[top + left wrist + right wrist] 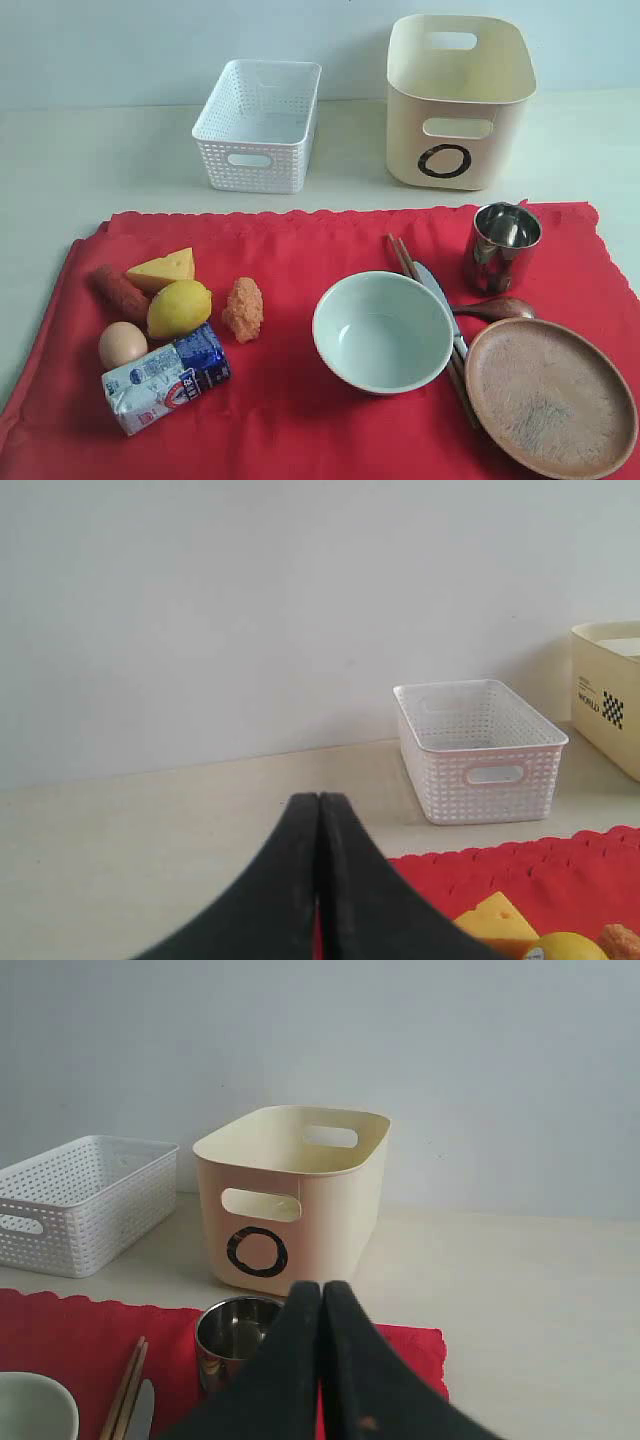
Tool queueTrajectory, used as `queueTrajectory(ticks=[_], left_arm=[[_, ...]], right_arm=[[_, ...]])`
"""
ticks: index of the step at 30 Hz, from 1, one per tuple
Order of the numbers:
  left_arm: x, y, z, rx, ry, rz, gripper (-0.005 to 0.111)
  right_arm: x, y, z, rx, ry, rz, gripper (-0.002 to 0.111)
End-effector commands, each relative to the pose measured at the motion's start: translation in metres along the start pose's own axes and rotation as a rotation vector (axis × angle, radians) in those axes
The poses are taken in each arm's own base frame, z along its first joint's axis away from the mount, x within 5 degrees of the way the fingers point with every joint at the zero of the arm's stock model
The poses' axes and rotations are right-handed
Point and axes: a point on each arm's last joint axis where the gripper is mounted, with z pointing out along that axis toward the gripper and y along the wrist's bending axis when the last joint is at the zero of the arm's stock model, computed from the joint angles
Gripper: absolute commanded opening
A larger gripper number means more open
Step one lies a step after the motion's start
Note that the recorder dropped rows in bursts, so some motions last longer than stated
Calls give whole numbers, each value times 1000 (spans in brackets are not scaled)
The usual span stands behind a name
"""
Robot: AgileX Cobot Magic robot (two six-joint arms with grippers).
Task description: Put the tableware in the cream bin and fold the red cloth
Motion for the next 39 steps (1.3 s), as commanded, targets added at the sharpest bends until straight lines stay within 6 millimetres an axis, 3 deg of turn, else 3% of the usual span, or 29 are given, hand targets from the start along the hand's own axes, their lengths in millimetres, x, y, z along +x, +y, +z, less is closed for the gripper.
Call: queueTrajectory(ticks=[1, 34, 36, 39], left_arm=[[1, 0, 0, 4, -2, -7, 0], [1, 0, 0, 4, -2, -7, 0], [1, 0, 0, 4, -2, -7, 0], [1, 0, 0, 4, -2, -7, 0]], right_arm=[[0, 0, 0, 5, -10, -2, 0], [0, 0, 0, 5, -10, -2, 0], [-1, 0, 0, -2, -23, 80, 0], [-11, -1, -1, -16, -140, 446, 0]])
